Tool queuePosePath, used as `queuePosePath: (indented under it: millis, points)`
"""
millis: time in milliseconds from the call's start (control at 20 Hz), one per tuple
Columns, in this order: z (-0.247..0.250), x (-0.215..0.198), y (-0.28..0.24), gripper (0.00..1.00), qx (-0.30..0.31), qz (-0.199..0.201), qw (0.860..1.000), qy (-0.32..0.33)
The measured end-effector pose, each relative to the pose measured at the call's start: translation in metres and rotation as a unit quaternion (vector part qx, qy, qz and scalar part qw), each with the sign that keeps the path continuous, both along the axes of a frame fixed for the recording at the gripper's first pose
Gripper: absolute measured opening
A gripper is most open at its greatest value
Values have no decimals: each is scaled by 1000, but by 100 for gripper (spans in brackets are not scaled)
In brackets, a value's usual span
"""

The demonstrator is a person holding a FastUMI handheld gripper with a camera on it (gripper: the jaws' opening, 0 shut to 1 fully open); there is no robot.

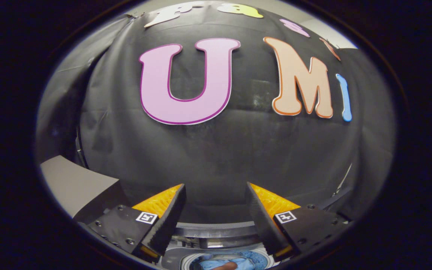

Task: Put the clothes into the washing machine and then close the washing machine lid.

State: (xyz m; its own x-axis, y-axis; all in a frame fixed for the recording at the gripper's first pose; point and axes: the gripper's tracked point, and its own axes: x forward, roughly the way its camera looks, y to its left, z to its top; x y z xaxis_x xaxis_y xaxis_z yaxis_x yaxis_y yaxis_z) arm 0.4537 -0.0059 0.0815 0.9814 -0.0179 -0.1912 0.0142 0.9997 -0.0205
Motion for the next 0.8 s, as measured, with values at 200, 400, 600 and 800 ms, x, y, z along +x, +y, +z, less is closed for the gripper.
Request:
queuePosePath:
  millis: [200, 400, 600, 800]
  points:
    - [0, -7, 0, 98, -1, 7, 1000, -7]
    - [-2, -15, -2, 98, -1, 2, 1000, -8]
    - [-3, -20, -4, 98, 0, 3, 1000, -13]
    - [-6, -24, -5, 98, -1, 3, 1000, -14]
